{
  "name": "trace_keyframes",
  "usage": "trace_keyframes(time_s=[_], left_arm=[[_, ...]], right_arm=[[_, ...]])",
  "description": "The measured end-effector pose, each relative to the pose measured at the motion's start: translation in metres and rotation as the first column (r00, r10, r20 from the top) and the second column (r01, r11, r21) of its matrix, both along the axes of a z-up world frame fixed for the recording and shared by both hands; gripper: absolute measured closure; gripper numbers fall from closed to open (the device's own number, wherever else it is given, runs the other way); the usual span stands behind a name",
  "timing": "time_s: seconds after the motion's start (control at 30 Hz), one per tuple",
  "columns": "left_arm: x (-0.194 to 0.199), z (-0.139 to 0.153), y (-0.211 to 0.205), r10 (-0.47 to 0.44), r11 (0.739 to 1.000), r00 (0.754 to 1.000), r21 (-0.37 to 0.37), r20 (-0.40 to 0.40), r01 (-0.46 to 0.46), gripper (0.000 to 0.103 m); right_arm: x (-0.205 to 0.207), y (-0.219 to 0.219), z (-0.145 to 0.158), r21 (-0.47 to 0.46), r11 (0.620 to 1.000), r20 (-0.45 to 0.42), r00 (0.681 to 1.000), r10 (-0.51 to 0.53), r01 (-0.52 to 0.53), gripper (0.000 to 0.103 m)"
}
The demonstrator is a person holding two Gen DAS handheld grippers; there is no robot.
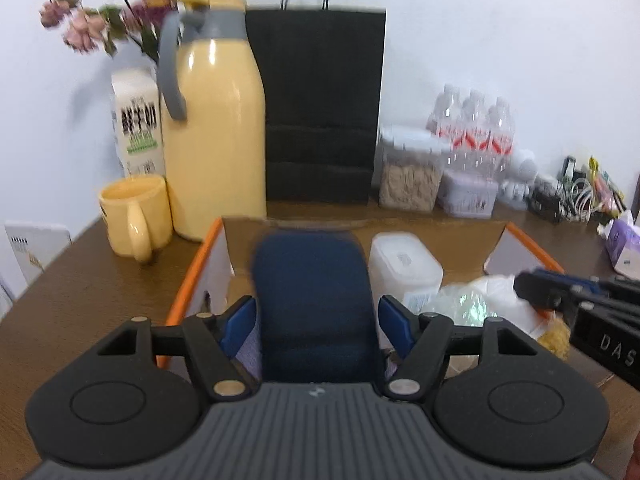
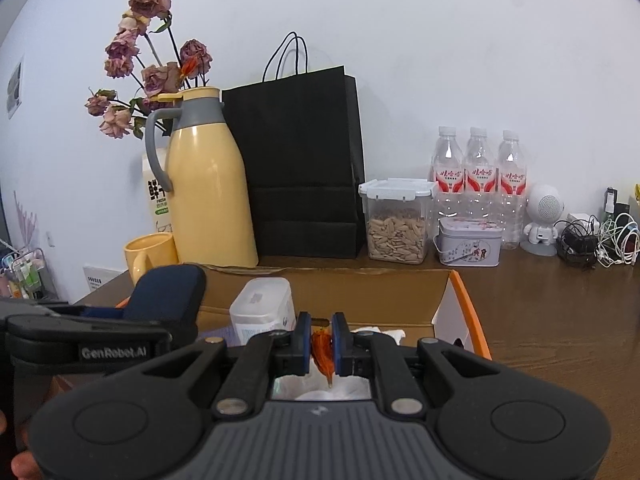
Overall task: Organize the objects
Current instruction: 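Carry the pouch and orange item into the box and open both tools, then withdraw both tools from the box back toward the table items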
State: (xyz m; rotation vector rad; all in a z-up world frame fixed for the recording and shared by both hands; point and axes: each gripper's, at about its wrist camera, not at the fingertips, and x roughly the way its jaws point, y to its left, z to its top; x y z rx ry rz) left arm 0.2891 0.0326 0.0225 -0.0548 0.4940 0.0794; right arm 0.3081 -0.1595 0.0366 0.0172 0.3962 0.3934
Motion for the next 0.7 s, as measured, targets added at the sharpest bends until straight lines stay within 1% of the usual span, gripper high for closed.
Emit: trace_keyframes(time_s=[0.03,0.07,0.1,0.13,0.17,0.2,0.23,0.37,0.7], left_arm=[[-0.004,0.002,0.000,0.013,1.000,1.000,0.008,0.023,-0.013,0.008],[-0.008,0.005,0.000,0.031,0.999,0.998,0.015,0.053,-0.032,0.000],[-0.013,0.007,0.000,0.048,0.999,0.995,0.021,0.084,-0.050,0.000],[-0.016,0.010,0.000,0.056,0.998,0.993,0.027,0.101,-0.059,0.000],[-0.019,0.012,0.001,0.059,0.998,0.992,0.028,0.110,-0.062,0.000],[-0.020,0.013,0.001,0.062,0.998,0.991,0.024,0.115,-0.066,0.000],[-0.021,0.014,0.002,0.068,0.997,0.991,0.018,0.118,-0.071,0.000],[-0.019,0.014,0.003,0.079,0.997,0.991,0.013,0.111,-0.081,0.000],[-0.028,0.020,0.000,0.074,0.997,0.988,0.015,0.136,-0.077,0.000]], right_arm=[[-0.001,-0.001,-0.001,0.000,1.000,0.001,1.000,-0.002,0.002,0.089],[-0.002,-0.001,-0.001,-0.004,1.000,0.002,1.000,-0.006,0.006,0.085],[-0.003,-0.002,0.000,-0.004,1.000,0.000,1.000,-0.005,0.005,0.074],[-0.003,-0.002,0.000,-0.003,1.000,0.000,1.000,-0.007,0.007,0.056],[-0.004,-0.003,0.000,-0.001,1.000,0.004,1.000,-0.012,0.012,0.046],[-0.005,-0.003,0.000,-0.003,1.000,0.010,1.000,-0.018,0.018,0.027],[-0.007,-0.004,0.001,-0.005,1.000,0.020,0.999,-0.026,0.026,0.013],[-0.010,-0.007,0.004,-0.002,0.999,0.044,0.998,-0.045,0.045,0.000],[-0.016,-0.012,0.011,0.004,0.999,0.057,0.997,-0.048,0.048,0.000]])
